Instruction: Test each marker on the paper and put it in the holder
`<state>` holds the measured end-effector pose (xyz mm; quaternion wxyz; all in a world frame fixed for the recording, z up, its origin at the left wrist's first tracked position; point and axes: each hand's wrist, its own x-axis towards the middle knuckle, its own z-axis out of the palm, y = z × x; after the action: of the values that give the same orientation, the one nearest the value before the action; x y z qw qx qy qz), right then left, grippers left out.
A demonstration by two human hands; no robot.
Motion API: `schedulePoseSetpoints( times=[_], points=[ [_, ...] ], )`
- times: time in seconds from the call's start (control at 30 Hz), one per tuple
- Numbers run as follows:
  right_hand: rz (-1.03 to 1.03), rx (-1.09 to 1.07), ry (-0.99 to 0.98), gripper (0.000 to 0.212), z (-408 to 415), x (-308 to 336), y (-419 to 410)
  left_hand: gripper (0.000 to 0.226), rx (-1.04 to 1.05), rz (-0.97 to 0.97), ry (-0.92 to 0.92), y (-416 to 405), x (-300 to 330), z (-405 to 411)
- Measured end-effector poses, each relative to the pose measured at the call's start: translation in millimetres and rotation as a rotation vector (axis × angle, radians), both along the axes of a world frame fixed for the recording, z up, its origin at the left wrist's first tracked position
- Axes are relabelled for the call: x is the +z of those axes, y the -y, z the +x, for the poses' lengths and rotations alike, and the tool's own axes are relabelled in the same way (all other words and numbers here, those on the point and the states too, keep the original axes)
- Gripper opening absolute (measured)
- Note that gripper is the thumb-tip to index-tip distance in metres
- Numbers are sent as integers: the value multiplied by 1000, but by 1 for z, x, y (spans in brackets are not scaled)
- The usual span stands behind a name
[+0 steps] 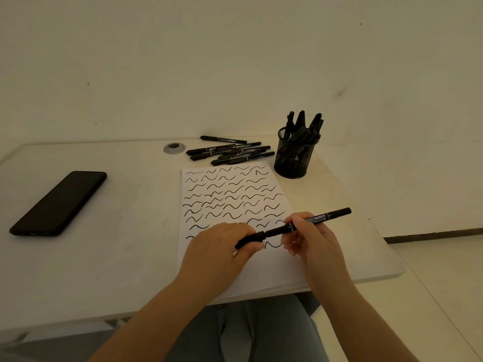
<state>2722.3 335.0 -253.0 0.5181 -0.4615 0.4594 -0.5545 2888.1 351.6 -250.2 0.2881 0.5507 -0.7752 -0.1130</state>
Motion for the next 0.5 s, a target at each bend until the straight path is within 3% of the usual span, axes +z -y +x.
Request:
schedulePoseSetpoints(
  times=[0.17,0.5],
  points=[
    [-17,43,-13,21,5,1,-1,50,-20,-10,-30,-3,4,-1],
    [-42,176,3,18,29,6,-12,29,18,21,-256,-11,8,3]
  ],
)
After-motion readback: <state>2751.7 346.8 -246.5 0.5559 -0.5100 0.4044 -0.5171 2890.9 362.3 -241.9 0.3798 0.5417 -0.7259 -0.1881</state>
